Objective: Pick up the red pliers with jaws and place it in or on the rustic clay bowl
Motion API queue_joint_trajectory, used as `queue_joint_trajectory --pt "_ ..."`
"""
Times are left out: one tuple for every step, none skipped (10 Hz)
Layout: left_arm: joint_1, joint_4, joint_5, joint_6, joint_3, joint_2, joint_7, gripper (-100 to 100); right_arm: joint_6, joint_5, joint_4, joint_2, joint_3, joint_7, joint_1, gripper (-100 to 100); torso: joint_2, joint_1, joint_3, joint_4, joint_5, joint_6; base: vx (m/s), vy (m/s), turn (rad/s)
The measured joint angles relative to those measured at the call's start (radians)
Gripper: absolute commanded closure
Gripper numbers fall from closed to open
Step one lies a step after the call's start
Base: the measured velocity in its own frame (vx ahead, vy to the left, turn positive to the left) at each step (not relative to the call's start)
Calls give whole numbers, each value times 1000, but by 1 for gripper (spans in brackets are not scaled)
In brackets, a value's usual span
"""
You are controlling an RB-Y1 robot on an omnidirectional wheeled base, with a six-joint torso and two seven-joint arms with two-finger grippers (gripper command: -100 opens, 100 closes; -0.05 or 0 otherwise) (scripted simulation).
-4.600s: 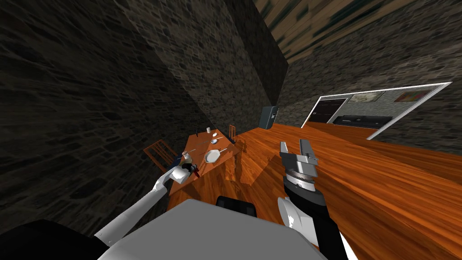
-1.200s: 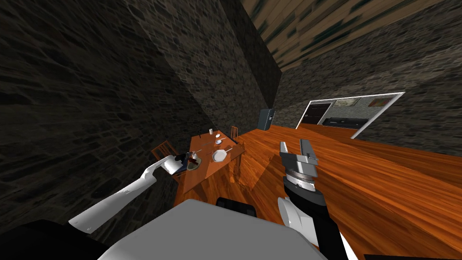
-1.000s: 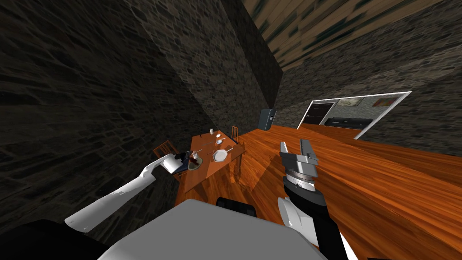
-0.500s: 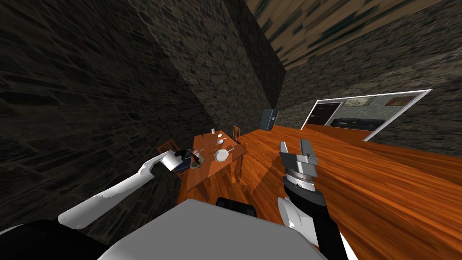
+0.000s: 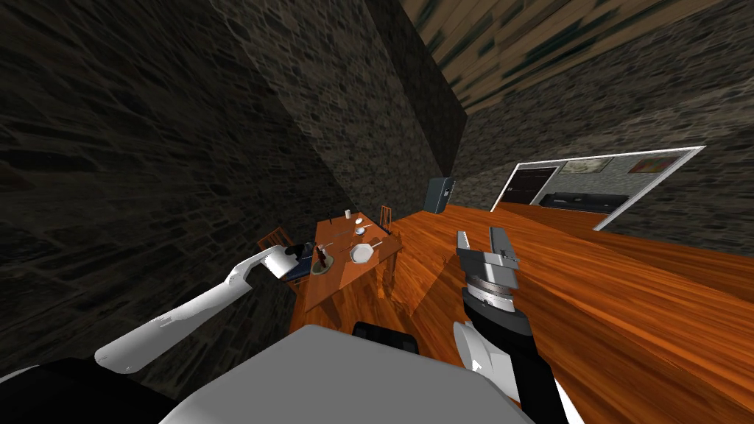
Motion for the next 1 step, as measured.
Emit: queue_joint_trajectory --pt "0 0 0 0 0 0 0 0 0 0 0 0 0 0 0 0 0 0 0 0 0 0 0 0 0"
